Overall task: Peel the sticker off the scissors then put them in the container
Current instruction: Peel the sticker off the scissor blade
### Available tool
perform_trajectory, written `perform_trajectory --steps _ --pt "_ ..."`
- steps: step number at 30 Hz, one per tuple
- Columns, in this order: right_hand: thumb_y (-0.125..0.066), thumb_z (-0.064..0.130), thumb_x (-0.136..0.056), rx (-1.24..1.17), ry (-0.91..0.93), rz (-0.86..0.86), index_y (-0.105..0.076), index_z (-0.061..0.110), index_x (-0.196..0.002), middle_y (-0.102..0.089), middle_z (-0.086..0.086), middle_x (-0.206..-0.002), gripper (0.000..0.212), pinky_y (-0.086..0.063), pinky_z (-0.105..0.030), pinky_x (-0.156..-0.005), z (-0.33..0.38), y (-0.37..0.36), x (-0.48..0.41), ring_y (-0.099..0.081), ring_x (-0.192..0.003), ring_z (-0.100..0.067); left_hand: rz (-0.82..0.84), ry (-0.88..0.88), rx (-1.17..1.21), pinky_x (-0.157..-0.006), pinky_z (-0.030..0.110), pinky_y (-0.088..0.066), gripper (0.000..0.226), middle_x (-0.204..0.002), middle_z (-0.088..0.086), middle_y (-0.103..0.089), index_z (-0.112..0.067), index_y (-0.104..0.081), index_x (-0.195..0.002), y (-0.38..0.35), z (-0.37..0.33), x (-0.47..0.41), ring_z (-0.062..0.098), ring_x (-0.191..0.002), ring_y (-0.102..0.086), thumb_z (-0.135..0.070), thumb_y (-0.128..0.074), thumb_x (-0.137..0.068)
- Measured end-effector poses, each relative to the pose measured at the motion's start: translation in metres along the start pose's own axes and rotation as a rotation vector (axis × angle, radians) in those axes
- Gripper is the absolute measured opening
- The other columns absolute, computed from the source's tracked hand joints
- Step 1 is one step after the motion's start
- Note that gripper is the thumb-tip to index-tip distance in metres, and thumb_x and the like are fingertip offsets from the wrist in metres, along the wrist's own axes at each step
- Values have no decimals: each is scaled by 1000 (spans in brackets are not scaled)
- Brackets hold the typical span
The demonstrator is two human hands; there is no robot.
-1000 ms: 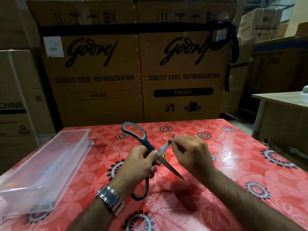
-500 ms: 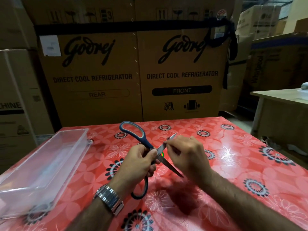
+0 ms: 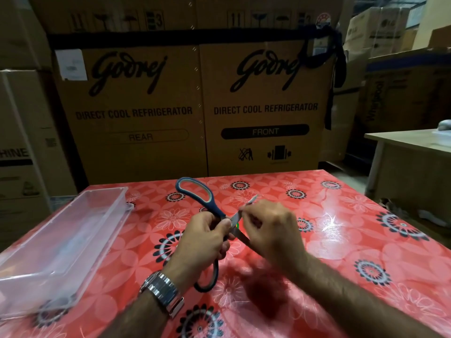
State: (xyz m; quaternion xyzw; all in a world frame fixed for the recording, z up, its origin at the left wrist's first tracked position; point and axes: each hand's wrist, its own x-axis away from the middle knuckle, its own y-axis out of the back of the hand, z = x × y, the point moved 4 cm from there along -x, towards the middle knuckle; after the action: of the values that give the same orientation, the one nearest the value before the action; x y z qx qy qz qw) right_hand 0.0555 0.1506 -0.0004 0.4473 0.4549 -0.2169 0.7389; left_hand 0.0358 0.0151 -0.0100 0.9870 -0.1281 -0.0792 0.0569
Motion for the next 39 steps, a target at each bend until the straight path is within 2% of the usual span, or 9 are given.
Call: perform_trajectory --steps 3,7,11,13,16,21,25,34,39 --pt "-60 16 -84 -3 99 55 -69 14 -72 -62 1 -65 15 -45 -35 -56 10 -3 6 -57 -60 -19 2 7 20 -40 19 -36 18 -66 7 -57 1 -57 -87 0 0 -1 8 -44 -46 -8 -47 -98" --pt "-73 3 -75 38 -18 -72 -72 11 -75 -65 -1 -64 8 -48 -35 -52 -18 0 -12 -60 -56 -19 -27 19 34 -42 19 -38 18 -70 9 -59 -1 -57 -90 5 1 -2 7 -46 -47 -10 -46 -99" --pt "-69 11 -79 28 81 92 -68 13 -68 -61 1 -62 11 -44 -36 -55 3 -8 7 -56 -56 -20 -15 40 55 -40 18 -36 18 -66 7 -58 0 -56 -88 8 1 -4 6 -44 -45 -10 -45 -99" --pt "-67 12 -80 -14 40 52 -71 13 -71 -63 1 -63 10 -46 -36 -56 -6 0 -1 -57 -56 -16 6 54 48 -40 17 -36 23 -58 1 -58 -1 -57 -84 8 1 -4 5 -42 -44 -11 -44 -100" --pt "-67 11 -82 -106 -20 -66 -76 11 -84 -68 1 -73 8 -48 -25 -59 -17 21 -15 -57 -61 -5 16 62 58 -40 16 -35 29 -44 -7 -54 -1 -56 -79 8 2 -5 2 -39 -42 -13 -41 -101" --pt "-65 14 -85 -122 80 73 -75 11 -84 -66 2 -74 11 -45 -24 -57 0 21 -15 -57 -63 -8 21 87 83 -40 16 -36 27 -55 -2 -57 1 -57 -82 11 4 -9 3 -41 -43 -13 -43 -100" --pt "-58 18 -87 -119 2 84 -75 12 -86 -65 2 -75 18 -40 -15 -63 -14 23 -20 -52 -65 -4 98 191 178 -36 14 -33 29 -52 0 -57 1 -54 -78 10 9 -10 3 -38 -41 -11 -41 -101" --pt "-61 18 -84 -47 51 215 -73 15 -86 -63 1 -77 12 -49 -45 -65 -9 3 -7 -62 -69 -19 139 229 191 -37 14 -34 26 -68 11 -55 -2 -55 -79 1 11 -6 4 -40 -41 -8 -43 -100" --pt "-49 25 -86 -25 84 242 -72 16 -81 -59 0 -75 26 -44 -38 -65 3 -3 0 -58 -66 -20 135 190 116 -38 15 -34 23 -69 10 -54 0 -56 -85 2 12 -6 5 -41 -42 -9 -42 -100"
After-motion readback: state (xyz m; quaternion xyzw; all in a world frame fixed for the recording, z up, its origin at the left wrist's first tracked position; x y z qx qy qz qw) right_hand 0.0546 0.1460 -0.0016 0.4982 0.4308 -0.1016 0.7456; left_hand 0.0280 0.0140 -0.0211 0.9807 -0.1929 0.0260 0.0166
